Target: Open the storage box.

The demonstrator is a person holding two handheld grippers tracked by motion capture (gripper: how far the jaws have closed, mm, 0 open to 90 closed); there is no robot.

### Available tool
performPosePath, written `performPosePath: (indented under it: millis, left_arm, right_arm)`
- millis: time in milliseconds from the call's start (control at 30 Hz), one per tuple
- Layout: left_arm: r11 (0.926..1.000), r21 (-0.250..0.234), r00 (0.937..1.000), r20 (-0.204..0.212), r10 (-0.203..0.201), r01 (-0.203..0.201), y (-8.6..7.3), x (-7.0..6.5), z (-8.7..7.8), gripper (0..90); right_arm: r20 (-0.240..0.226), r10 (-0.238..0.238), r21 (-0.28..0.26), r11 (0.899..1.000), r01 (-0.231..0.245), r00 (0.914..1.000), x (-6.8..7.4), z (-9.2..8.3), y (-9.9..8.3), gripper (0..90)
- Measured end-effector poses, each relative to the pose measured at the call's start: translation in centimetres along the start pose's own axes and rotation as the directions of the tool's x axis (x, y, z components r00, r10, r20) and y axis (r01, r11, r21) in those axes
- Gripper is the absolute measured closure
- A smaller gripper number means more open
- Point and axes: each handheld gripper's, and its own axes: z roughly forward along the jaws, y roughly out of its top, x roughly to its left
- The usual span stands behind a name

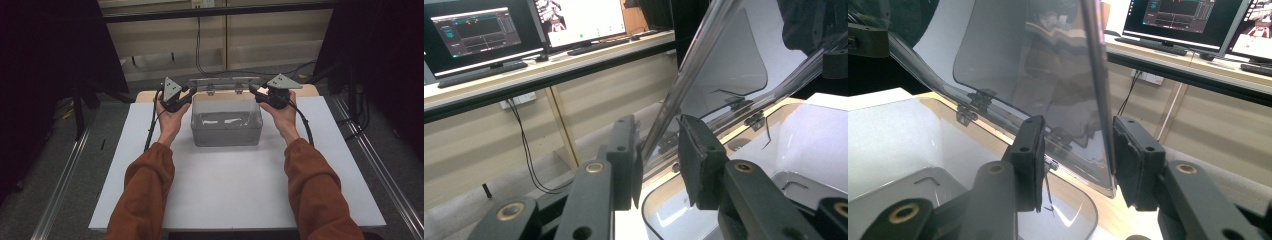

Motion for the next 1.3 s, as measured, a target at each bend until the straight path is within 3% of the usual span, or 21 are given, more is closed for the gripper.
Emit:
performPosePath:
  millis: [233, 400, 567, 933, 1100, 1200, 1300]
  left_arm:
    - [0.9999, 0.003, 0.9998, 0.009, -0.015, 0.015, -0.3, 0.3, 0.5, 70.8]
    - [0.9997, 0.024, 0.9999, 0.014, 0.004, -0.004, -0.4, 0.5, 0.8, 71.6]
    - [0.9998, 0.020, 0.9999, 0.017, 0.000, -0.001, -0.3, 0.7, 1.1, 71.7]
    - [0.9994, 0.035, 0.9996, 0.027, -0.003, 0.002, -0.6, 1.1, 1.7, 72.1]
    - [0.9985, 0.049, 0.9992, 0.028, -0.027, 0.025, -1.0, 1.4, 2.1, 71.8]
    - [0.9967, 0.034, 0.9968, 0.027, -0.075, 0.074, -1.1, 1.5, 2.4, 71.7]
    - [0.9972, 0.049, 0.9979, 0.029, -0.058, 0.056, -1.1, 1.4, 2.8, 71.5]
  right_arm:
    - [0.017, 0.014, 0.011, 1.000, -0.014, 0.9998, -0.4, 0.5, -0.4, 56.8]
    - [0.014, 0.017, 0.011, 1.000, -0.017, 0.9998, -0.7, 0.7, -0.6, 59.0]
    - [0.013, 0.012, 0.035, 0.999, -0.013, 0.9998, -0.7, 1.0, -1.1, 59.3]
    - [0.035, 0.016, 0.034, 0.999, -0.017, 0.9993, -0.8, 1.9, -1.2, 65.6]
    - [0.032, 0.028, 0.031, 0.999, -0.029, 0.9991, -1.0, 2.1, -1.3, 66.1]
    - [0.029, 0.024, 0.037, 0.999, -0.026, 0.9993, -1.1, 2.1, -1.1, 67.6]
    - [0.034, 0.035, 0.031, 0.999, -0.036, 0.9988, -1.1, 2.2, -1.1, 67.7]
